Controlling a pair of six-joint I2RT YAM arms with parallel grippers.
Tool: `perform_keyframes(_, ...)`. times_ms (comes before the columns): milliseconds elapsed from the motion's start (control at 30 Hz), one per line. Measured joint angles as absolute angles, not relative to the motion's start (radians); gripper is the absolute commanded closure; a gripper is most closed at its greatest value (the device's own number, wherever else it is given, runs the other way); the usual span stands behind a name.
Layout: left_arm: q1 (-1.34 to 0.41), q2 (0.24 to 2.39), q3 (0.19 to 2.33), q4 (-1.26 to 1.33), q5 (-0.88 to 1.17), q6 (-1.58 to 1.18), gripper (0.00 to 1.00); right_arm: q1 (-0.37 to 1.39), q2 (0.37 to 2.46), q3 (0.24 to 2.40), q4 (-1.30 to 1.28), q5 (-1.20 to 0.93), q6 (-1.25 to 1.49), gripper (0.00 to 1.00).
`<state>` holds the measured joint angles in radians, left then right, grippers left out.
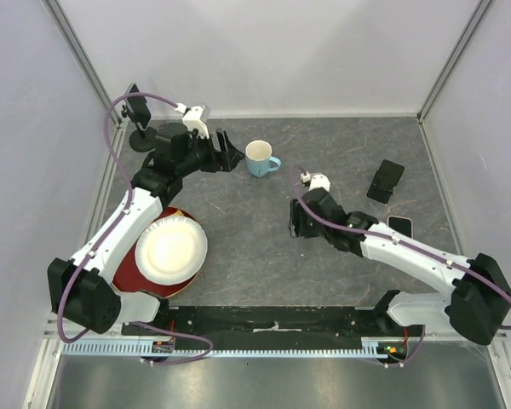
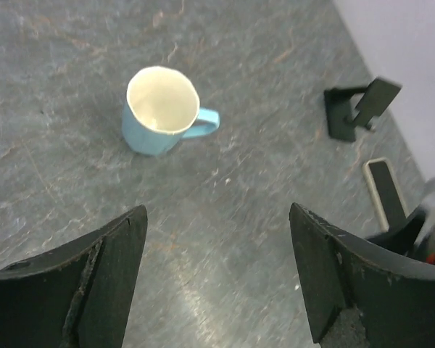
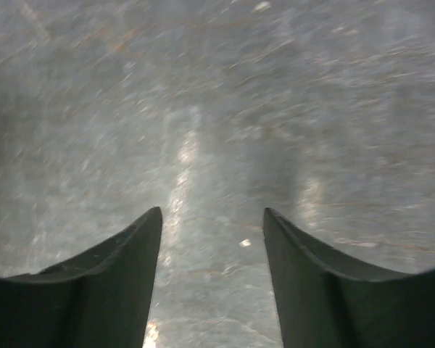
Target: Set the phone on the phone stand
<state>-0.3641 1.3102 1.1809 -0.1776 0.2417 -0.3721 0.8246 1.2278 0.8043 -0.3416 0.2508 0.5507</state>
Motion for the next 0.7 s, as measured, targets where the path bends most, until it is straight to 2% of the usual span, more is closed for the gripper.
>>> perform_keyframes(33,-0.368,1.321,1.183,-0.207,0.249,-0.344,0.16,0.801,1.24,0.829,-0.368,0.266,0.56,0.2)
perform_keyframes(133,-0.378,1.327,1.184,-0.26,0.246,-0.283,0.17,0.672,1.228,0.859,-0.419,0.298,0.601,0.02)
perform_keyframes(333,-0.403,1.25,1.109,-0.253,0.237,-0.226,0.18,0.313,1.148,0.858,-0.483,0.372,0.679,0.02)
perform_keyframes(533,-0.422,1.176,1.062,-0.229,0.27,-0.227,0.18,-0.066,1.206,0.857,-0.424,0.307,0.668,0.02)
perform_keyframes(700,-0.428,1.144,1.057,-0.208,0.292,-0.226,0.18,-0.109,1.346,0.87,-0.361,0.265,0.558,0.02)
